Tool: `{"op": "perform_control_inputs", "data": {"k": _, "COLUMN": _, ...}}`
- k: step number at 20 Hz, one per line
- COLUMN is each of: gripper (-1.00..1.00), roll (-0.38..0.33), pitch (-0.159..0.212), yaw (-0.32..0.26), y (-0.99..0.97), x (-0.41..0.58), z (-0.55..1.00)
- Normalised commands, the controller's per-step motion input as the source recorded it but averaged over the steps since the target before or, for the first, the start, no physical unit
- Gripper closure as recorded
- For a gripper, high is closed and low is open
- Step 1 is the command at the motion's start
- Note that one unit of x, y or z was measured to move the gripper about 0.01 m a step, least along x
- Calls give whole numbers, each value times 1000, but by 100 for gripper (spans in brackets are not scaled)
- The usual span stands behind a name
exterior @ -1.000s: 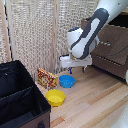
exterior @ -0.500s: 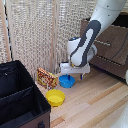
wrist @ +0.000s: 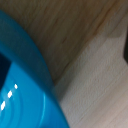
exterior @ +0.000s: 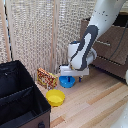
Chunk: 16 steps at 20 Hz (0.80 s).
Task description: Kindly move your gripper toward the top drawer's handle. With caution, hold the handle robustly using your gripper and pull open the top drawer. Let the handle go. Relocate your gripper to the bowl placed in the background. Gently hold the bowl using your gripper. Bring the gripper and the bowl to the ajar drawer. Softly release the bowl into it.
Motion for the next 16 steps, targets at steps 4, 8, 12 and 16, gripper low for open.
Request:
{"op": "perform_control_inputs", "data": {"k": 4, "gripper": 100, "roll": 0, "pitch": -51, "yaw": -10, "y": 24, "x": 0, "z": 0}}
{"op": "perform_control_inputs", "data": {"k": 8, "gripper": 100, "roll": 2, "pitch": -75, "yaw": -52, "y": 38, "x": 31, "z": 2}}
{"op": "perform_control_inputs", "data": {"k": 12, "gripper": 100, "roll": 21, "pitch": -173, "yaw": -82, "y": 89, "x": 0, "z": 0}}
{"op": "perform_control_inputs", "data": {"k": 16, "gripper": 100, "roll": 39, "pitch": -131, "yaw": -46, "y": 151, "x": 0, "z": 11}}
